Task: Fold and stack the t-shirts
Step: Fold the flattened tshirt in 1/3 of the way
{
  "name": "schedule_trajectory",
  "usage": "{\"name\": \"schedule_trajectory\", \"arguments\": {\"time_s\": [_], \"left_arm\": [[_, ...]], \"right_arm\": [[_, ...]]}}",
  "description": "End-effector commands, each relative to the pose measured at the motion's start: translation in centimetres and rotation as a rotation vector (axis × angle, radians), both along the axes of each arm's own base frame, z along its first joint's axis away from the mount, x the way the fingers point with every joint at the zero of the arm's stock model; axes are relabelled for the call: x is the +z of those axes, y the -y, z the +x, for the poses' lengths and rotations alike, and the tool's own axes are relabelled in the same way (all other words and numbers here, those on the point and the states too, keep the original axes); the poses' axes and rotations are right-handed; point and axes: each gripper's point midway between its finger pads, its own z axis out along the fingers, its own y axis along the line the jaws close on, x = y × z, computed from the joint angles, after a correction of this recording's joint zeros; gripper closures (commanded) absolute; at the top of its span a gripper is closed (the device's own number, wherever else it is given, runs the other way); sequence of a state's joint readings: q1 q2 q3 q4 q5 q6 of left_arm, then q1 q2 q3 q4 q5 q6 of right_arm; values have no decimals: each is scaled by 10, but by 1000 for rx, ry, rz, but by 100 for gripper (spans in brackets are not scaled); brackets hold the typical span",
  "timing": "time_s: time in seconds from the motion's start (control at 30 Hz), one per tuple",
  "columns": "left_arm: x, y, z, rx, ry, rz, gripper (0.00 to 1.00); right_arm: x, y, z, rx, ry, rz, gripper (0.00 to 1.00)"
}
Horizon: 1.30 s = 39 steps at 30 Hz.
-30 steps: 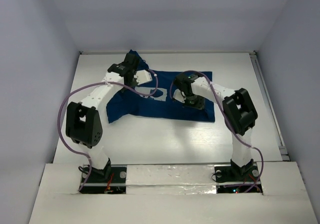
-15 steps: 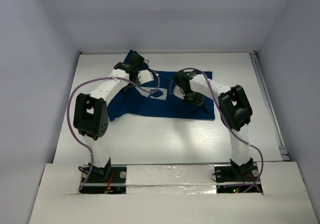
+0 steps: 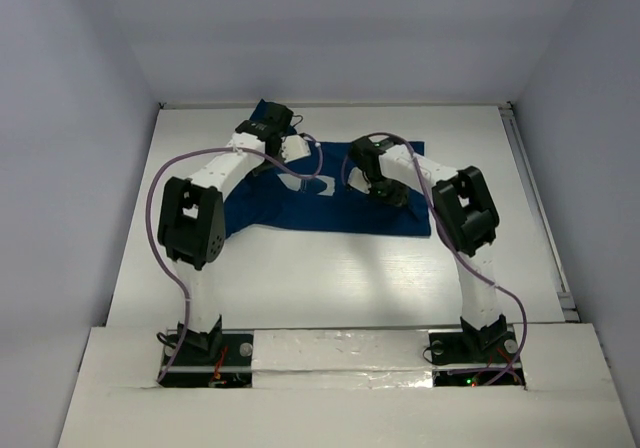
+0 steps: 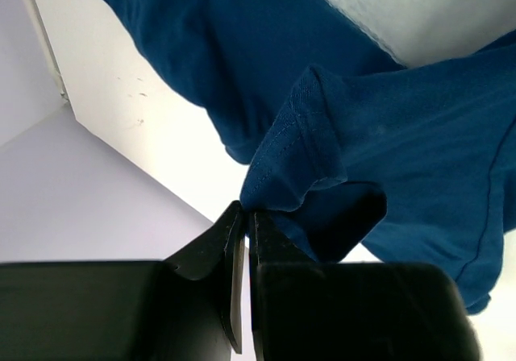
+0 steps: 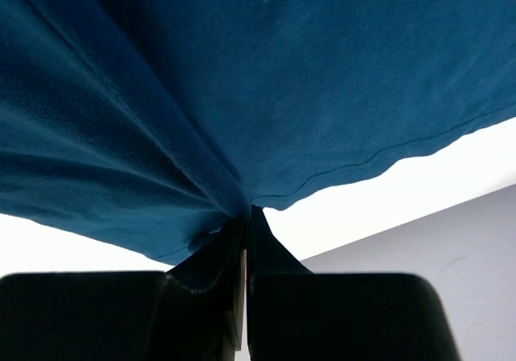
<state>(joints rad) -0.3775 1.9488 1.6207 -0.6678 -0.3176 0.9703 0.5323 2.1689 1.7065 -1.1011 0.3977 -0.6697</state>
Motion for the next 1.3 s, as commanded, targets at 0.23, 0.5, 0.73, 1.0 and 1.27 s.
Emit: {"name": "schedule_trajectory", "arguments": {"time_s": [0.23, 0.5, 0.73, 1.0, 1.27], "left_arm": [[23, 0, 27, 38, 88, 5, 100], [15, 3, 33, 36, 77, 9, 100], [3, 4, 49, 35, 86, 41, 100], [-8, 25, 72, -3, 122, 98, 100], [3, 59, 88, -51, 163, 98, 100]], "right_arm": [[13, 8, 29, 13, 54, -15, 100], [3, 6, 31, 9, 42, -18, 93], [-2, 4, 36, -12, 87, 1, 70], [-11, 9, 28, -18, 90, -8, 71], [-22, 9, 17, -8, 48, 11, 77]]}}
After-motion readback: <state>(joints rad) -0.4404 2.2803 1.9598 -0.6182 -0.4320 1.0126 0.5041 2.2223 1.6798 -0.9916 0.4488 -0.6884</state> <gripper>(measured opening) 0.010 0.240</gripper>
